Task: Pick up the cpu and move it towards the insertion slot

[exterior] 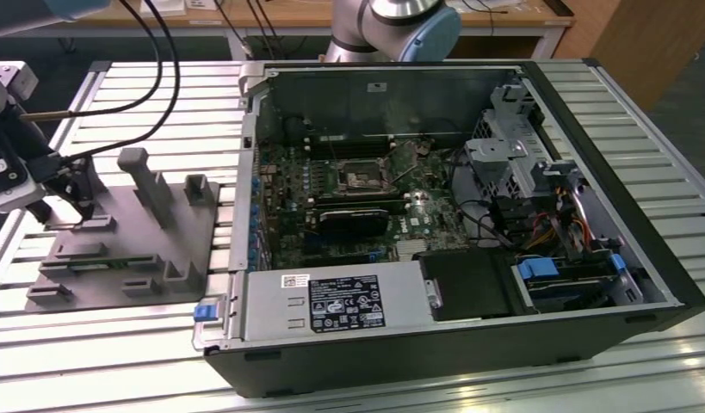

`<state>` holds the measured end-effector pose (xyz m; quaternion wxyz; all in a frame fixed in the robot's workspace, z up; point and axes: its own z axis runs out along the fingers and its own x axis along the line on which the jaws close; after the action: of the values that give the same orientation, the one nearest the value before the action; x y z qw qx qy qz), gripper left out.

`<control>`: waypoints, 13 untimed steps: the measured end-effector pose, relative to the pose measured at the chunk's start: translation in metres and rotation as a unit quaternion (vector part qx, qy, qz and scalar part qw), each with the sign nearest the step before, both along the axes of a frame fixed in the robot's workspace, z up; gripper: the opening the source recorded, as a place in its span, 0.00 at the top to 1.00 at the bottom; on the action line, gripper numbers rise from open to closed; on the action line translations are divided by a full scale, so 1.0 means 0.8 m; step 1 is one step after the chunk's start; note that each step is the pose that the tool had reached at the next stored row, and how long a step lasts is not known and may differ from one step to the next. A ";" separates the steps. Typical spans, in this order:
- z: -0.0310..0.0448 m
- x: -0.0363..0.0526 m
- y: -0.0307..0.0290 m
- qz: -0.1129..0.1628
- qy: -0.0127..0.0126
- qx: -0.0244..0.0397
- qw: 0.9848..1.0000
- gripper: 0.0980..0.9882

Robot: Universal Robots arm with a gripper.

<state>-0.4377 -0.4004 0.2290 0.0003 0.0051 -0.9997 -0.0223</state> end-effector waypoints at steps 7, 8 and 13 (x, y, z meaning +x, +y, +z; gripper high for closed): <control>0.0041 0.000 0.0000 0.000 0.000 0.000 1.000 0.50; 0.0047 0.000 0.0000 0.000 0.000 0.000 1.000 0.50; 0.0076 0.000 0.0000 0.000 0.000 0.000 1.000 0.50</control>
<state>-0.4377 -0.4004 0.2351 0.0004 0.0051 -0.9997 -0.0223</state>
